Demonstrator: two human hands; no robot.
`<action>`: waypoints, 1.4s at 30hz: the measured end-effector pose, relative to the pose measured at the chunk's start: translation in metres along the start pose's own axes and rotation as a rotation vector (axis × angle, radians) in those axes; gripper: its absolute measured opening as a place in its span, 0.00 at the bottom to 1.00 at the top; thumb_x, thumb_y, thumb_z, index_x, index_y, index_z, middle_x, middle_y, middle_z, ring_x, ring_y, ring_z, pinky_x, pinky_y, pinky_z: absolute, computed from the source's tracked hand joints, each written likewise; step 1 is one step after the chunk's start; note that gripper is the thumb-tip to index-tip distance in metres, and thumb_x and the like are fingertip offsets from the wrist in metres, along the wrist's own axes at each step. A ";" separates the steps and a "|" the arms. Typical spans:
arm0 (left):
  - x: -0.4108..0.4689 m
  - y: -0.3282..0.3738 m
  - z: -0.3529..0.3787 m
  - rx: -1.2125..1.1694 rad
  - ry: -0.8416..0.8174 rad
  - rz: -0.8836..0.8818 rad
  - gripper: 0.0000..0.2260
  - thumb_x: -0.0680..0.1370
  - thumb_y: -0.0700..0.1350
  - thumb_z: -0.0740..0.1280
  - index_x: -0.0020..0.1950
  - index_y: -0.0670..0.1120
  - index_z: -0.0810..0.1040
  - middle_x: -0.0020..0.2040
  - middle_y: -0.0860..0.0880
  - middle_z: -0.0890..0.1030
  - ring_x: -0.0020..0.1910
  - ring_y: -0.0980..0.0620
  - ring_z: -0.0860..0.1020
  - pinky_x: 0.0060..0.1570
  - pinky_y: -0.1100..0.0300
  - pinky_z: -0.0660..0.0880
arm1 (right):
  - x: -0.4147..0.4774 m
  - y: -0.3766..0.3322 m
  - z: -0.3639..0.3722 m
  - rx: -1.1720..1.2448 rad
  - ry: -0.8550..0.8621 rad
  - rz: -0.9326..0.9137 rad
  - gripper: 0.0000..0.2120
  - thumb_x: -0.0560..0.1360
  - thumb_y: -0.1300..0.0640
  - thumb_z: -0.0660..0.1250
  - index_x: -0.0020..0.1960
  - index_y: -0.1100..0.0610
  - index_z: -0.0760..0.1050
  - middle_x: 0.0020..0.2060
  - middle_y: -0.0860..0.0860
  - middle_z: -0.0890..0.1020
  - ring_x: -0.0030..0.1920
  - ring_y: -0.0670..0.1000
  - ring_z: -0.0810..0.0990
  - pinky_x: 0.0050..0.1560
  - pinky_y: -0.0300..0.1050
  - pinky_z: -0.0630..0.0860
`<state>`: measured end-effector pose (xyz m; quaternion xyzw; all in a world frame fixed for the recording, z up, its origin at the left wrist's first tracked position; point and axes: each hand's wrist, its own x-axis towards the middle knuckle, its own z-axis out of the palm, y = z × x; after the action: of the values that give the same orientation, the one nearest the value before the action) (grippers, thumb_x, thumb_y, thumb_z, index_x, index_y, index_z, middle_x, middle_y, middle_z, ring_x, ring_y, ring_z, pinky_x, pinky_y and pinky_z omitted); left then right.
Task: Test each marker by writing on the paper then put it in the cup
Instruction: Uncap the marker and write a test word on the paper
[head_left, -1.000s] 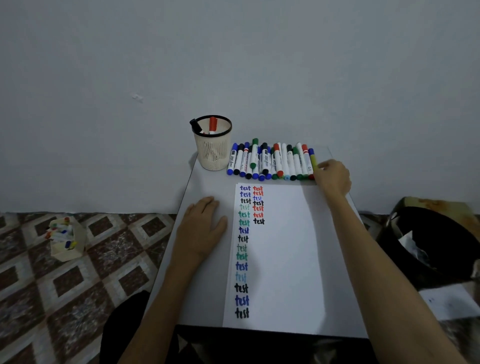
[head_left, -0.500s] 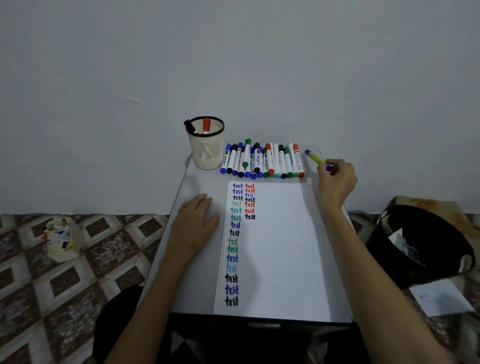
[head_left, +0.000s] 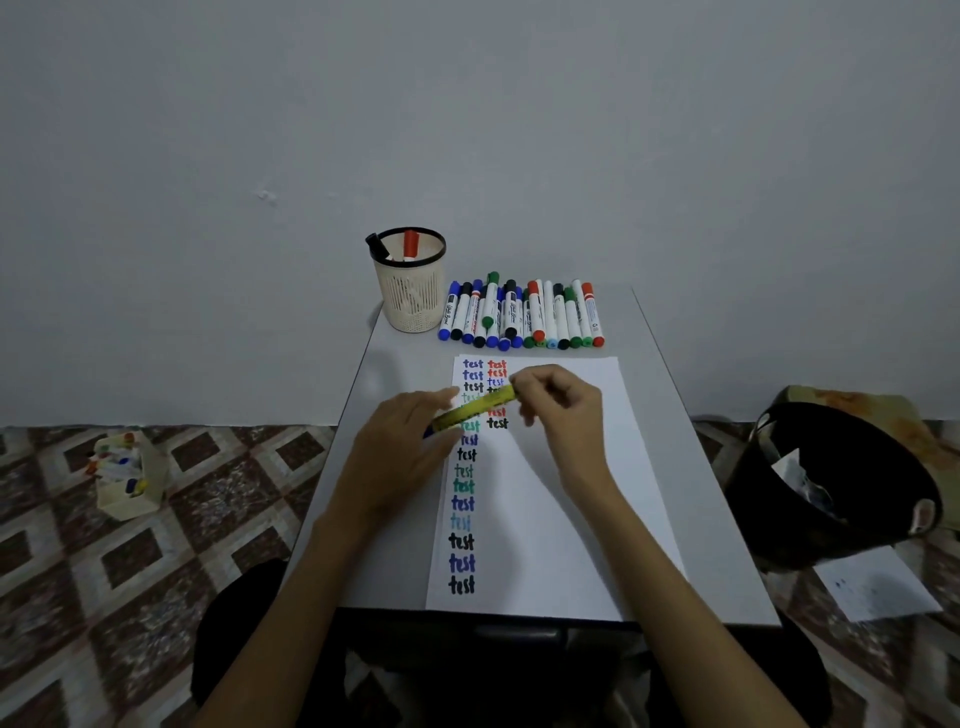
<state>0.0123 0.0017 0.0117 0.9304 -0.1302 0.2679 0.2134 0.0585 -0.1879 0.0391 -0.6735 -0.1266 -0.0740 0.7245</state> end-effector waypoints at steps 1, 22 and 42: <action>0.000 0.001 0.000 -0.003 0.011 0.018 0.21 0.80 0.58 0.51 0.62 0.45 0.73 0.50 0.49 0.79 0.45 0.54 0.75 0.44 0.58 0.76 | -0.002 -0.001 0.005 0.068 0.002 0.018 0.06 0.76 0.62 0.67 0.46 0.65 0.81 0.33 0.57 0.80 0.31 0.49 0.75 0.33 0.40 0.74; -0.003 -0.004 0.001 -0.200 -0.023 0.058 0.18 0.80 0.59 0.51 0.60 0.50 0.72 0.39 0.47 0.82 0.30 0.52 0.79 0.30 0.56 0.77 | -0.015 0.017 0.044 0.274 -0.240 0.322 0.08 0.75 0.59 0.70 0.42 0.61 0.73 0.29 0.52 0.75 0.27 0.49 0.71 0.31 0.40 0.69; 0.000 -0.018 0.010 -0.033 -0.102 -0.018 0.13 0.73 0.50 0.58 0.53 0.49 0.76 0.51 0.53 0.75 0.46 0.55 0.71 0.45 0.56 0.73 | 0.012 0.015 0.015 0.467 0.107 0.249 0.05 0.76 0.69 0.65 0.43 0.61 0.72 0.38 0.60 0.80 0.40 0.59 0.82 0.31 0.44 0.80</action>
<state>0.0234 0.0123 -0.0015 0.9404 -0.1369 0.2162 0.2242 0.0733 -0.1711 0.0287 -0.4937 -0.0179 0.0113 0.8694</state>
